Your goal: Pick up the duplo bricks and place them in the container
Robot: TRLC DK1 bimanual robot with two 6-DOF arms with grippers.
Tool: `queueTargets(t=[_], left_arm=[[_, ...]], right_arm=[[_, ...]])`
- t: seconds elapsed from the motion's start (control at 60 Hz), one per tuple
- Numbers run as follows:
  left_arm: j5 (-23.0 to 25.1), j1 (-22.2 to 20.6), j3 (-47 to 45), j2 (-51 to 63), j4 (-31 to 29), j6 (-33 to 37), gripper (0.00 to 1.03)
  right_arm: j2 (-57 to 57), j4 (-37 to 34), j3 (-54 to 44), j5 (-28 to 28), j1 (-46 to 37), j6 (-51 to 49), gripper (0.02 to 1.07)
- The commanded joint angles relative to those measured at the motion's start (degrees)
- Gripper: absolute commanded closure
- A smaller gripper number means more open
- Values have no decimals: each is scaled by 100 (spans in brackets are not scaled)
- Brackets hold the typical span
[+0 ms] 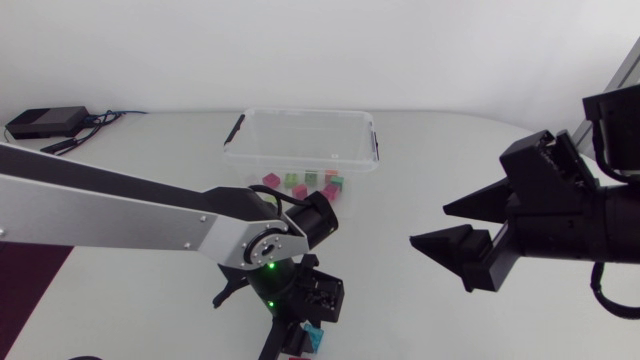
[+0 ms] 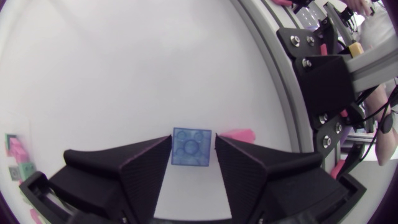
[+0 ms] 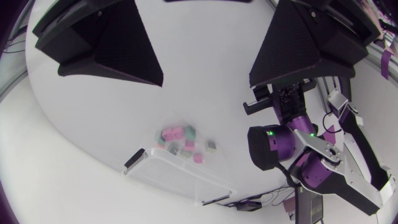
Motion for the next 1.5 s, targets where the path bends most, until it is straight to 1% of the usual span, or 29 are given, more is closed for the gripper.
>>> queueTargets(t=[0.0, 0.083, 0.117, 0.133, 0.167, 0.217, 0.267, 0.433, 0.517, 0.567, 0.65, 0.85, 0.95, 0.983, 1.0, 1.017, 1.1, 1.117, 1.133, 1.183, 1.2, 1.25, 1.317, 1.333, 1.367, 1.483], left_arm=[[-74, -98, 214, 212, -177, -88, 61], [-127, -168, 276, 273, -238, -140, 61], [-162, -185, 276, 282, -238, -158, 63], [-215, -221, 285, 299, -238, -176, 68], [-276, -238, 285, 352, -229, -176, 75], [-408, -273, 276, 475, -229, -184, 81], [-417, -291, 258, 510, -221, -184, 89], [-417, -221, 144, 361, -185, -193, 90], [-417, -115, 109, 132, -203, -184, 90], [-417, 17, 126, -105, -300, -176, 90], [-417, 368, 249, -703, -502, -158, 90], [-329, 1203, 654, -1581, -537, -193, 90], [-92, 1643, 953, -1713, -484, -299, 90], [146, 1880, 1093, -1748, -405, -413, 90], [181, 1906, 1111, -1766, -396, -422, 90], [277, 1994, 1155, -1784, -335, -466, 90], [453, 2293, 1260, -1819, 175, -852, 90], [462, 2311, 1260, -1819, 201, -879, 90], [471, 2425, 1295, -1810, 570, -1169, 90], [567, 2627, 1322, -1792, 1159, -1547, 90], [576, 2706, 1339, -1757, 1441, -1819, 90], [603, 2803, 1383, -1705, 1634, -1968, 90], [603, 2917, 1445, -1564, 2205, -2426, 90], [603, 2917, 1436, -1564, 2223, -2443, 90], [603, 2979, 1445, -1494, 2557, -2654, 90], [585, 3225, 1559, -1274, 3137, -3137, 90]], right_arm=[[-95, -129, 144, -64, 26, 6, 7], [-157, -190, 161, -64, 17, 6, 7], [-174, -208, 161, -64, 17, 6, 7], [-183, -226, 161, -64, 8, 6, 7], [-192, -234, 152, -64, 8, 6, 7], [-192, -243, 152, -64, -1, -3, 7], [-200, -243, 144, -64, -1, -3, 7], [-192, -217, 135, -108, -10, -3, 7], [-148, -199, 126, -134, -1, -3, 7], [-121, -182, 108, -143, 17, 6, 7], [-60, -111, 38, -187, 131, 50, 7], [388, -15, -41, -363, 535, 67, 7], [678, 152, -76, -407, 711, 67, 7], [854, 223, -102, -407, 860, 67, 7], [907, 240, -120, -398, 922, 76, 7], [968, 275, -129, -389, 984, 76, 7], [1346, 381, -182, -319, 1335, 85, 7], [1373, 390, -182, -310, 1353, 85, 7], [1513, 460, -190, -275, 1476, 85, 7], [1812, 530, -164, -249, 1660, 76, 7], [1900, 539, -146, -249, 1713, 67, 7], [2102, 565, -102, -222, 1854, 50, 7], [2375, 609, -23, -205, 2082, 50, 7], [2392, 609, -15, -205, 2100, 50, 7], [2577, 627, 29, -196, 2267, 50, 7], [2999, 644, 117, -161, 2601, 6, 7]])
